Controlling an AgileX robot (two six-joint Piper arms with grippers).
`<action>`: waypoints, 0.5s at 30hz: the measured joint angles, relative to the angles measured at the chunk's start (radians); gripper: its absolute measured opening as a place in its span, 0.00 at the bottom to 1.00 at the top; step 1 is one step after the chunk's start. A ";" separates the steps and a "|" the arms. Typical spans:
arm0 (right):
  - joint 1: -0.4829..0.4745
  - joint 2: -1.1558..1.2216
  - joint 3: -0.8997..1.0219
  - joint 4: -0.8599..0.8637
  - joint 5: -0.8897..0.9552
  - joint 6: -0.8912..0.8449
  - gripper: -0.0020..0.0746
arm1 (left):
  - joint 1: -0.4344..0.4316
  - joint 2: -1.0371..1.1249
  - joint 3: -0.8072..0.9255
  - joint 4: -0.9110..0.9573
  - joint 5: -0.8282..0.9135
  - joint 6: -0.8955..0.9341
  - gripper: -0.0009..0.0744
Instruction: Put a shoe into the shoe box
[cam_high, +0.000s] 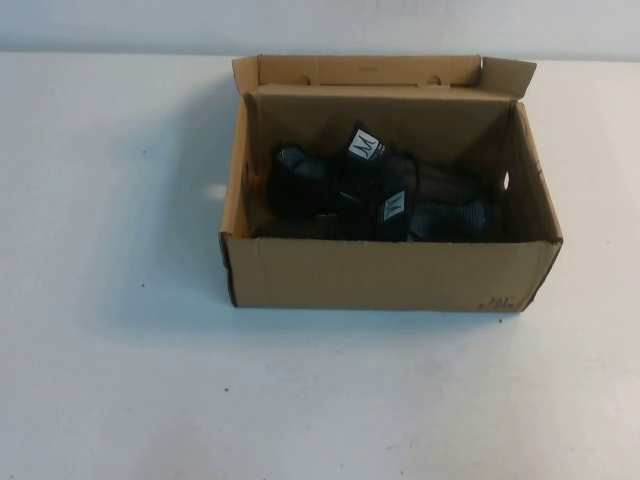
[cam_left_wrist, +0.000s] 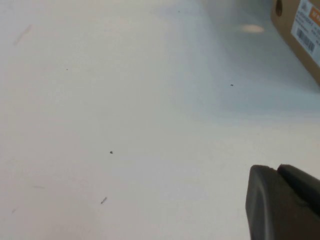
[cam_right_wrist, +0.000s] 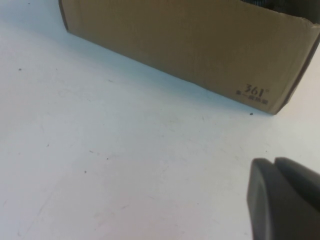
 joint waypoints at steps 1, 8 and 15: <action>0.000 0.000 0.000 0.000 0.000 0.000 0.01 | -0.011 0.000 0.000 0.002 0.000 -0.005 0.01; 0.000 0.000 0.000 0.000 0.006 0.000 0.01 | -0.037 0.000 0.000 0.004 0.000 -0.011 0.01; 0.000 0.000 0.000 0.000 0.008 0.000 0.01 | -0.037 0.000 0.000 0.004 0.000 -0.012 0.01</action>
